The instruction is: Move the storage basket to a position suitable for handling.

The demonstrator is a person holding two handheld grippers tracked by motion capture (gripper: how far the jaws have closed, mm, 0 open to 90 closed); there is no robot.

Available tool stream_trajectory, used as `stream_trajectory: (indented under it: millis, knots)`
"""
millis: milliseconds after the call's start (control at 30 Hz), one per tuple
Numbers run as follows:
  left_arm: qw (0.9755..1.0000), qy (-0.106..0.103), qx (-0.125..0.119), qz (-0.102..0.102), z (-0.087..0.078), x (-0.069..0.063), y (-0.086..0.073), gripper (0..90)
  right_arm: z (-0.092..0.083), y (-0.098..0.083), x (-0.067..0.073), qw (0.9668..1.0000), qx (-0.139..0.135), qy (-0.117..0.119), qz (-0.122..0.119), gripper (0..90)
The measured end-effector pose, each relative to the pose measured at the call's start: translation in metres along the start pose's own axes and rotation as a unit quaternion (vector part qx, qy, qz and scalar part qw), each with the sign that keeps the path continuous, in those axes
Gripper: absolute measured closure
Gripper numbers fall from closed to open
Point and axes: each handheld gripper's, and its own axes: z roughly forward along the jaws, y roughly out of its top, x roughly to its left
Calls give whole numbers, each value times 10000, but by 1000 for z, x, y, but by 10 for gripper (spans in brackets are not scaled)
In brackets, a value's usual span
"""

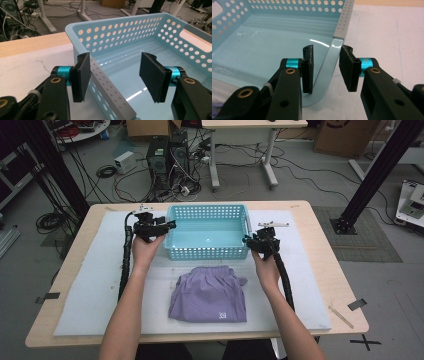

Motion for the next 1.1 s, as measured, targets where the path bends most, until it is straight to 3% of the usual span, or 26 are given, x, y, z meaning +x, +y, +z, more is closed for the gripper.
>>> stream_trajectory:
  millis: [200,300,400,533,700,800,933,1033,1100]
  knots:
    - [10000,14,-28,4,1,1,1,415,0,-2,2,9999,-48,-40,128,655]
    - [9999,-44,-139,73,-4,1,2,418,-1,-2,1,9999,-99,-39,73,532]
    - [9980,122,-499,360,-19,-6,7,407,-7,0,-1,9989,-320,-325,-61,416]
    - [9955,161,-615,699,-38,-14,15,356,-20,4,-8,9977,-599,-290,-163,382]
    - [9921,-37,-705,1041,-63,-28,16,338,-34,4,-14,9963,-771,20,-386,337]
    - [9906,-149,-759,1132,-78,-36,13,317,-43,2,-15,9949,-850,146,-523,316]
    - [9888,-289,-844,1197,-96,-45,3,293,-53,-3,-12,9930,-876,193,-764,300]
    - [9886,-454,-757,1223,-103,-50,0,289,-59,-8,-9,9913,-898,129,-951,274]
    - [9866,-490,-824,1317,-109,-55,-3,287,-61,-10,-7,9903,-905,154,-1041,268]
